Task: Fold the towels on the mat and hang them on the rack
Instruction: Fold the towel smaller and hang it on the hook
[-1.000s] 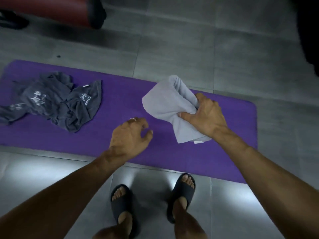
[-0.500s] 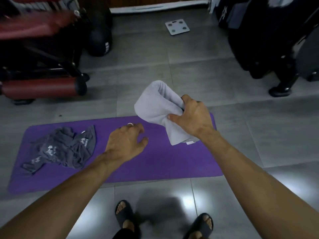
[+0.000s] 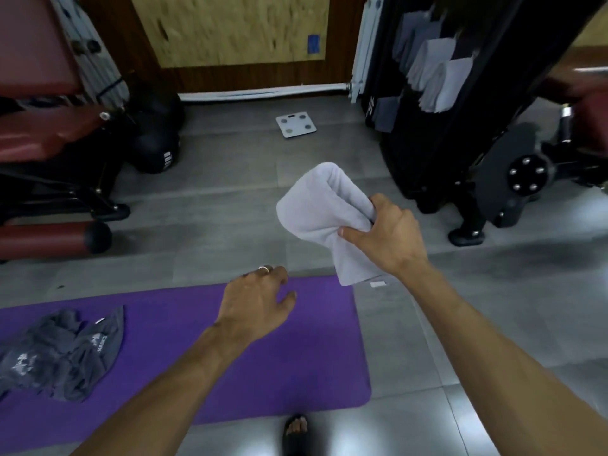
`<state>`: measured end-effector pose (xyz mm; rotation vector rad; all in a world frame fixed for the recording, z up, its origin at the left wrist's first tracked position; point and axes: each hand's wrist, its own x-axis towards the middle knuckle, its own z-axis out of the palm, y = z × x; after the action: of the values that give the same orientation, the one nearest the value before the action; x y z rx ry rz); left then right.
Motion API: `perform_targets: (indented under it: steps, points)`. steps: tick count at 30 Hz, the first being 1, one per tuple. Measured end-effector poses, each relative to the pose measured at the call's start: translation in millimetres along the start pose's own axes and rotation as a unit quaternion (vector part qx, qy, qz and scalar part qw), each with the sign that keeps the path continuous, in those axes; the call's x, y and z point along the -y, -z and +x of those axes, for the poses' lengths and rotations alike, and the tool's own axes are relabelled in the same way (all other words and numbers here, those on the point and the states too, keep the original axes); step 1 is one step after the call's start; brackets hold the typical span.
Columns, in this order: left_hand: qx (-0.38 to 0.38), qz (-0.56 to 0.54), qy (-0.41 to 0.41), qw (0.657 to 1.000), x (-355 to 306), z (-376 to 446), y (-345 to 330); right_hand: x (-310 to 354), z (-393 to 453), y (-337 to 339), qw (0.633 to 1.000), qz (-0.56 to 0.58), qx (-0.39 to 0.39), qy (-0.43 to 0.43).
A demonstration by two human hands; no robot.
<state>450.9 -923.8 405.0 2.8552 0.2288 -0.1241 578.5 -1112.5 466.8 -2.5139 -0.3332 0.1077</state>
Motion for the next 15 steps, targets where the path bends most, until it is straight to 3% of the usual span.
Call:
perform_targets:
  steps: [9, 15]
  points:
    - [0.007, -0.007, -0.042, 0.999, -93, 157, 14, -71, 119, 85, 0.999, 0.010, -0.040, -0.022]
    - [-0.017, -0.011, 0.009, 1.000, -161, 281, 14, -132, 247, 138, 0.999, 0.010, -0.035, 0.020]
